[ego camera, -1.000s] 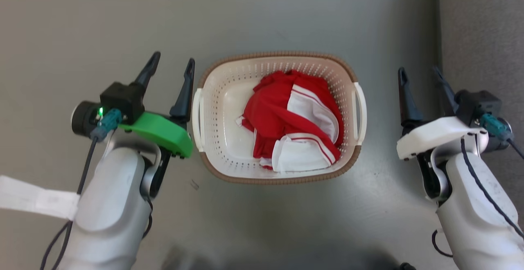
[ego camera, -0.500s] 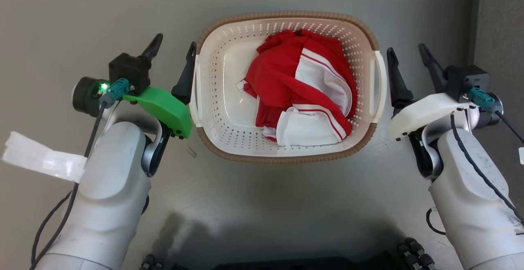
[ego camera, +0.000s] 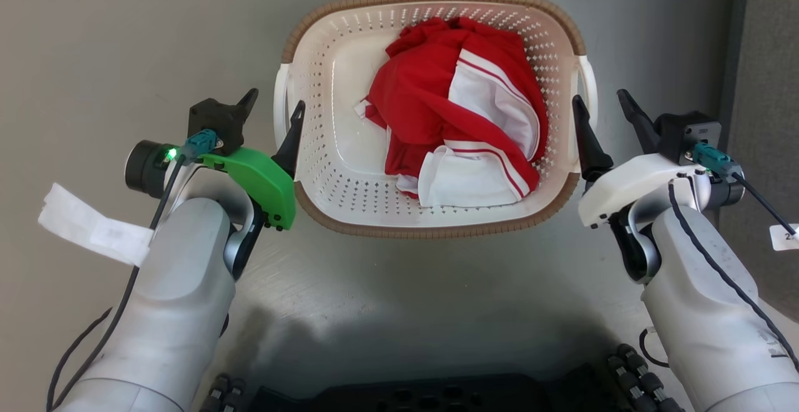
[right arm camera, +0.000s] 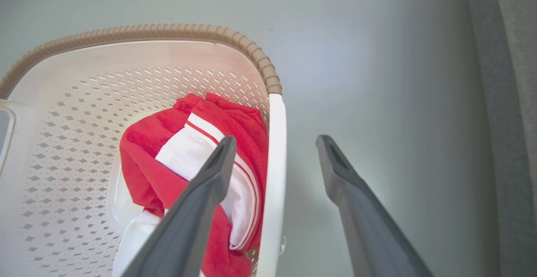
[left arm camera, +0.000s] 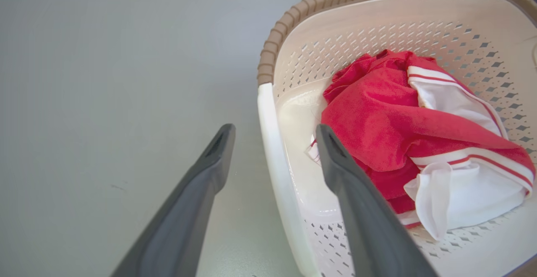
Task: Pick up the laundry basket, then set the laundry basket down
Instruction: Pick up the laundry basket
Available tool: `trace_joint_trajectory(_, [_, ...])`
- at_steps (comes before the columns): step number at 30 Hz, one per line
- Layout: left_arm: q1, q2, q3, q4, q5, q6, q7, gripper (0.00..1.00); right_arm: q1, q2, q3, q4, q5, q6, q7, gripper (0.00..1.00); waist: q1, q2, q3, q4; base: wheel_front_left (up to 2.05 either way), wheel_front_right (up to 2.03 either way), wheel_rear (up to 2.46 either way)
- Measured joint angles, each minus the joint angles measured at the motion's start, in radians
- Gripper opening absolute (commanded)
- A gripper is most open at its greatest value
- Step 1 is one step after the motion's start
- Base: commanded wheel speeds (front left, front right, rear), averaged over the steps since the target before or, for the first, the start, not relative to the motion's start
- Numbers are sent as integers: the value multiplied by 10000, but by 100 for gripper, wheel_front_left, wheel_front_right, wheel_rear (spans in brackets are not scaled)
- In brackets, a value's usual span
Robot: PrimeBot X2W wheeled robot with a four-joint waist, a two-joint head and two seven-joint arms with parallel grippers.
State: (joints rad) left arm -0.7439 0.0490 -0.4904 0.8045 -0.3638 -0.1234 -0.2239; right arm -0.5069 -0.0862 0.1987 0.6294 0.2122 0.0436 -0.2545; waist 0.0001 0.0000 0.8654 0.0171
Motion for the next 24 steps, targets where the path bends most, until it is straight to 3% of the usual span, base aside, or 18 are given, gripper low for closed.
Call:
trace_joint_trajectory(22, [-1364,-165,-593,1632,-1018,-10,654,100,-1083,198,717,1174,-125,297,-2,100,-1,0,925,-173,0,0,0])
trace_joint_trajectory(23, [-1370,-188,-600,1684,-1110,-10,662,73,-1134,198,734,1212,-125,299,-2,31,-1,0,926,-184,0,0,0])
trace_joint_trajectory(24, [-1389,-207,-631,1789,-1183,-10,826,0,-1199,198,790,1262,-125,349,-2,0,-1,0,928,-195,0,0,0])
